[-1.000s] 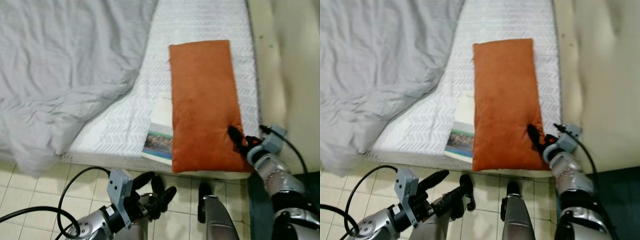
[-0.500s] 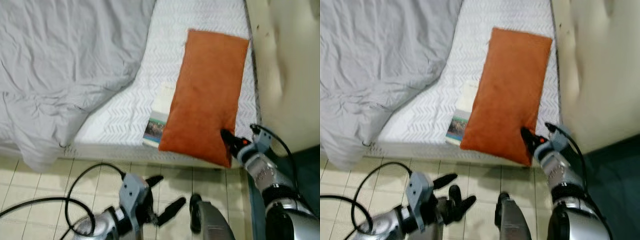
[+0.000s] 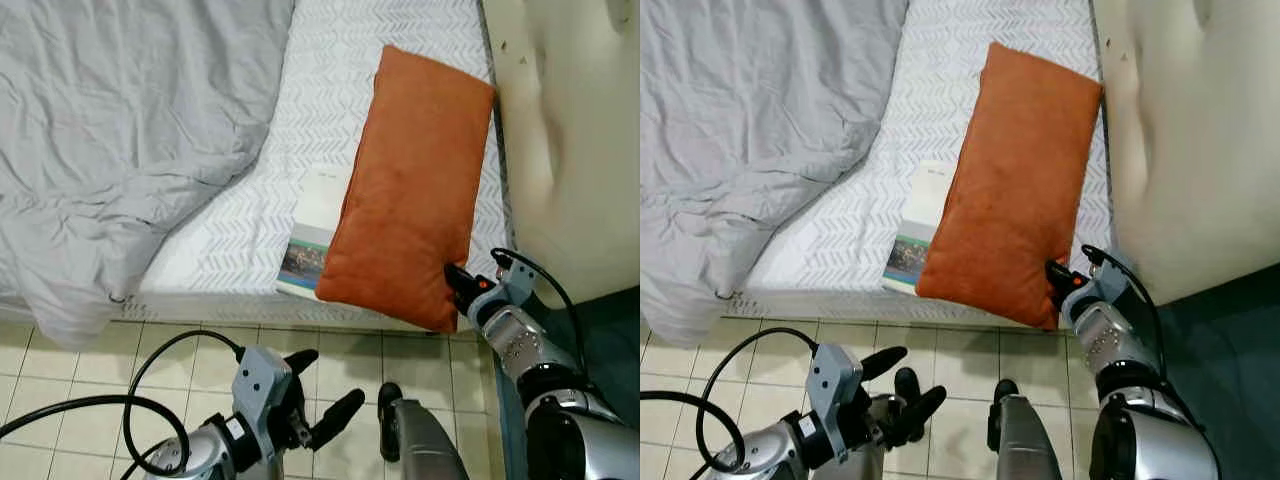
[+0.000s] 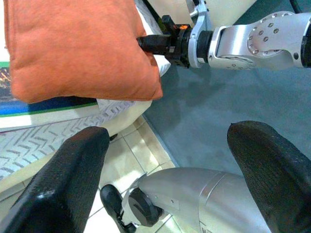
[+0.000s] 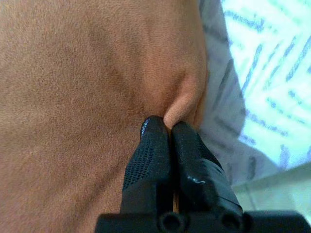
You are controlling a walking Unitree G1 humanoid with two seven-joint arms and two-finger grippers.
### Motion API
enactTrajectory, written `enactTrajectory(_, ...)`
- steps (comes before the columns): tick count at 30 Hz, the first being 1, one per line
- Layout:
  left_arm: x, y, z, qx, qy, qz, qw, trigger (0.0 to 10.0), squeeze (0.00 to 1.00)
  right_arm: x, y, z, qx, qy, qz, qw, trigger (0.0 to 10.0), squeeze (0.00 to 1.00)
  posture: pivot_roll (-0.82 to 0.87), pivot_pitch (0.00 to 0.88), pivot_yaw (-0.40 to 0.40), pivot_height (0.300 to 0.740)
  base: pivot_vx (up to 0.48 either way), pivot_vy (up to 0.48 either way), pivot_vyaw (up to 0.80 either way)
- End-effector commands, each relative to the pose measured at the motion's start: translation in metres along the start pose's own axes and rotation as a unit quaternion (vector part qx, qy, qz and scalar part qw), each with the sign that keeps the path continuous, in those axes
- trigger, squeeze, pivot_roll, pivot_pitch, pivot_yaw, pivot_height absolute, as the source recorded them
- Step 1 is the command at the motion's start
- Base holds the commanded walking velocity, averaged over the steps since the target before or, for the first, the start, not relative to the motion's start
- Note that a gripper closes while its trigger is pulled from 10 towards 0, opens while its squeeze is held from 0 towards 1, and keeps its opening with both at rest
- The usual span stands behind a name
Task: Clean up the room
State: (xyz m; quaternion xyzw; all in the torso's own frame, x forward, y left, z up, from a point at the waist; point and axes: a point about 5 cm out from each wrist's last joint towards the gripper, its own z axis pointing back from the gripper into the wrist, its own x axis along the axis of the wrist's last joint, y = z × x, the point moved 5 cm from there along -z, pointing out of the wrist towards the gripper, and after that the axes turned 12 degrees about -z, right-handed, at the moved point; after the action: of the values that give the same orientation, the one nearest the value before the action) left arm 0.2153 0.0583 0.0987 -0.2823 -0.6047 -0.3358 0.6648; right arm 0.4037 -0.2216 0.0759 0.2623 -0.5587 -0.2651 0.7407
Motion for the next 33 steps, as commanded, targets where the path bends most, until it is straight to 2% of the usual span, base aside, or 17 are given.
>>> enactTrajectory(1,-0.012,-0.003,0.003,0.003,0.024,0.01,1.0,10.0,0.0,0.021,0.002,-0.002,-0.014,-0.038,0.023,0.999,0.0,0.0,-0.03,0.489,0.078,0.74,0.0,0.0,0.0)
enactTrajectory(3,-0.012,-0.003,0.003,0.003,0.024,0.01,1.0,10.0,0.0,0.021,0.002,-0.002,-0.014,-0.038,0.023,0.999,0.0,0.0,-0.03,0.489,0.078,0.74,0.0,0.0,0.0)
enactTrajectory(7,-0.014,-0.001,0.003,0.009,0.026,0.006,1.0,10.0,0.0,0.093,0.028,0.001,-0.018,-0.16,0.098,0.982,0.0,0.0,-0.03,0.484,0.072,0.74,0.0,0.0,0.0)
enactTrajectory(10,-0.014,0.0,0.003,0.009,0.027,0.006,1.0,10.0,0.0,0.108,0.031,0.004,-0.028,-0.187,0.122,0.974,0.0,0.0,-0.03,0.483,0.071,0.74,0.0,0.0,0.0)
enactTrajectory(12,-0.015,0.0,0.003,0.011,0.028,0.006,1.0,10.0,0.0,0.13,0.034,0.011,-0.044,-0.229,0.163,0.959,0.0,0.0,-0.03,0.481,0.07,0.74,0.0,0.0,0.0)
enactTrajectory(14,-0.015,0.0,0.003,0.011,0.028,0.006,1.0,10.0,0.0,0.13,0.034,0.011,-0.044,-0.229,0.163,0.959,0.0,0.0,-0.03,0.481,0.07,0.74,0.0,0.0,0.0)
enactTrajectory(15,-0.016,0.001,0.002,0.011,0.029,0.005,1.0,10.0,0.0,0.14,0.032,0.015,-0.057,-0.247,0.181,0.95,0.0,0.0,-0.03,0.476,0.07,0.74,0.0,0.0,0.0)
enactTrajectory(16,-0.016,0.001,0.002,0.011,0.029,0.005,1.0,10.0,0.0,0.14,0.032,0.015,-0.057,-0.247,0.181,0.95,0.0,0.0,-0.03,0.476,0.07,0.74,0.0,0.0,0.0)
enactTrajectory(19,-0.017,0.002,0.002,0.011,0.031,0.002,0.999,10.0,0.0,0.153,0.006,0.03,-0.125,-0.275,0.207,0.93,0.0,0.0,-0.04,0.471,0.068,0.74,0.0,0.0,0.0)
enactTrajectory(20,-0.018,0.002,0.002,0.011,0.031,0.001,0.999,10.0,0.0,0.149,-0.006,0.033,-0.146,-0.272,0.206,0.928,0.0,0.0,-0.04,0.467,0.068,0.74,0.0,0.0,0.0)
enactTrajectory(24,-0.018,0.003,0.001,0.01,0.032,-0.001,0.999,10.0,0.0,0.142,-0.028,0.039,-0.186,-0.267,0.193,0.926,0.0,0.0,-0.04,0.462,0.07,0.74,0.0,0.0,0.0)
enactTrajectory(25,-0.018,0.003,0.001,0.01,0.032,-0.001,0.999,10.0,0.0,0.142,-0.028,0.039,-0.186,-0.267,0.193,0.926,0.0,0.0,-0.04,0.462,0.07,0.74,0.0,0.0,0.0)
enactTrajectory(26,-0.019,0.003,0.001,0.01,0.032,-0.002,0.999,10.0,0.0,0.14,-0.039,0.044,-0.208,-0.267,0.181,0.923,0.0,0.0,-0.04,0.462,0.07,0.74,0.0,0.0,0.0)
enactTrajectory(27,-0.019,0.003,0.001,0.01,0.032,-0.002,0.999,10.0,0.0,0.14,-0.039,0.044,-0.208,-0.267,0.181,0.923,0.0,0.0,-0.04,0.462,0.07,0.74,0.0,0.0,0.0)
enactTrajectory(29,-0.019,0.004,0.001,0.009,0.033,-0.004,0.999,10.0,0.0,0.14,-0.072,0.062,-0.271,-0.283,0.125,0.911,0.0,0.0,-0.04,0.455,0.072,0.74,0.0,0.0,0.0)
enactTrajectory(30,-0.019,0.004,0.001,0.009,0.033,-0.004,0.999,10.0,0.0,0.14,-0.072,0.062,-0.271,-0.283,0.125,0.911,0.0,0.0,-0.04,0.455,0.072,0.74,0.0,0.0,0.0)
enactTrajectory(33,-0.02,0.004,0.001,0.01,0.033,-0.005,0.999,10.0,0.0,0.139,-0.093,0.077,-0.311,-0.301,0.082,0.898,0.0,0.0,-0.04,0.453,0.074,0.74,0.0,0.0,0.0)
